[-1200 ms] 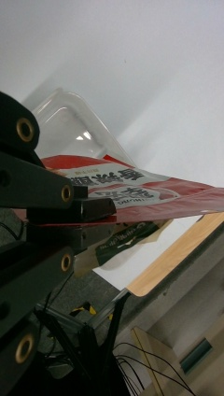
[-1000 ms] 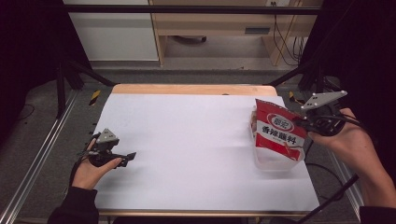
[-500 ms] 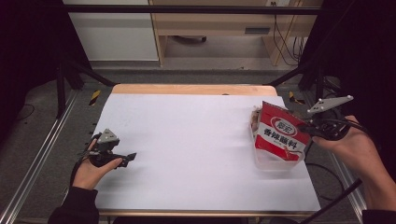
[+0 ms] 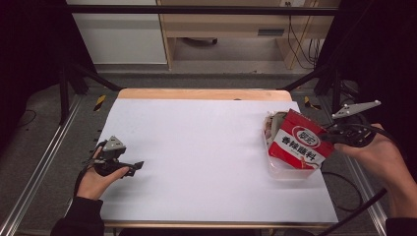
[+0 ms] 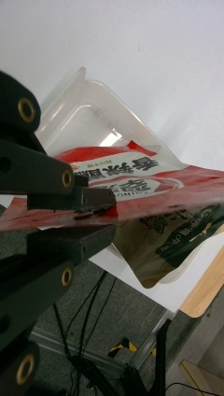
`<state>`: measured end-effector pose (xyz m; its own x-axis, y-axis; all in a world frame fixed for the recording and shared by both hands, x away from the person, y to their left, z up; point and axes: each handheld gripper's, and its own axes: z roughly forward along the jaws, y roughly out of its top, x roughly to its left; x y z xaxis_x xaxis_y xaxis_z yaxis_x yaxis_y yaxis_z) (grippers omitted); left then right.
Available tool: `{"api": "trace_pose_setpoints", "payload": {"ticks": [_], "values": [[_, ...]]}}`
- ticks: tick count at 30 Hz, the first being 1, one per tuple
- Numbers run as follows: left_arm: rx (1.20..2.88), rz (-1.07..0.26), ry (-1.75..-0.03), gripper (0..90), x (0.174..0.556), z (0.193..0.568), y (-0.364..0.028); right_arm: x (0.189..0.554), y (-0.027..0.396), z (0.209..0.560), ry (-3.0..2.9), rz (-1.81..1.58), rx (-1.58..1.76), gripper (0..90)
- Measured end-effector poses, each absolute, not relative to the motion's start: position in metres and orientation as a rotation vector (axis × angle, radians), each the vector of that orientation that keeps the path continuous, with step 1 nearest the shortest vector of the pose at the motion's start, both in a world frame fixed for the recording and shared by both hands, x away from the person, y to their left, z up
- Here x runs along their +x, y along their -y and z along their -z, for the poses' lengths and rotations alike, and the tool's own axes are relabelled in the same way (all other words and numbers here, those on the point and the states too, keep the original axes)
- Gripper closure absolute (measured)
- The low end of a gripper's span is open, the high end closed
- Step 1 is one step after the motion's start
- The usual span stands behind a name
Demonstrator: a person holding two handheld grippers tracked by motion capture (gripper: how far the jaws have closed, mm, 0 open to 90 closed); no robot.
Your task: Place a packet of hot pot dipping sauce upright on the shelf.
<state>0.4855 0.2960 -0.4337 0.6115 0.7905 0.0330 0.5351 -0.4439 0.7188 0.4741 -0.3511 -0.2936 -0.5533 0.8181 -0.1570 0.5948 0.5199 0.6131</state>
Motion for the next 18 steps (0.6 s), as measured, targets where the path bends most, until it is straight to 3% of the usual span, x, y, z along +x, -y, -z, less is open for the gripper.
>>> {"api": "trace_pose_setpoints", "payload": {"ticks": [4, 13, 18], "values": [[2.155, -0.482, -1.038, 9.8, 0.486, 0.434, -0.296, 0.475, 0.350, 0.295, -2.339, -0.708, 1.155, 71.0], [2.156, -0.482, -1.036, 9.8, 0.486, 0.434, -0.296, 0.481, 0.331, 0.291, -2.307, -0.716, 1.104, 37.9], [2.154, -0.484, -1.037, 9.8, 0.486, 0.434, -0.296, 0.488, 0.316, 0.286, -2.289, -0.730, 1.080, 30.2]]}}
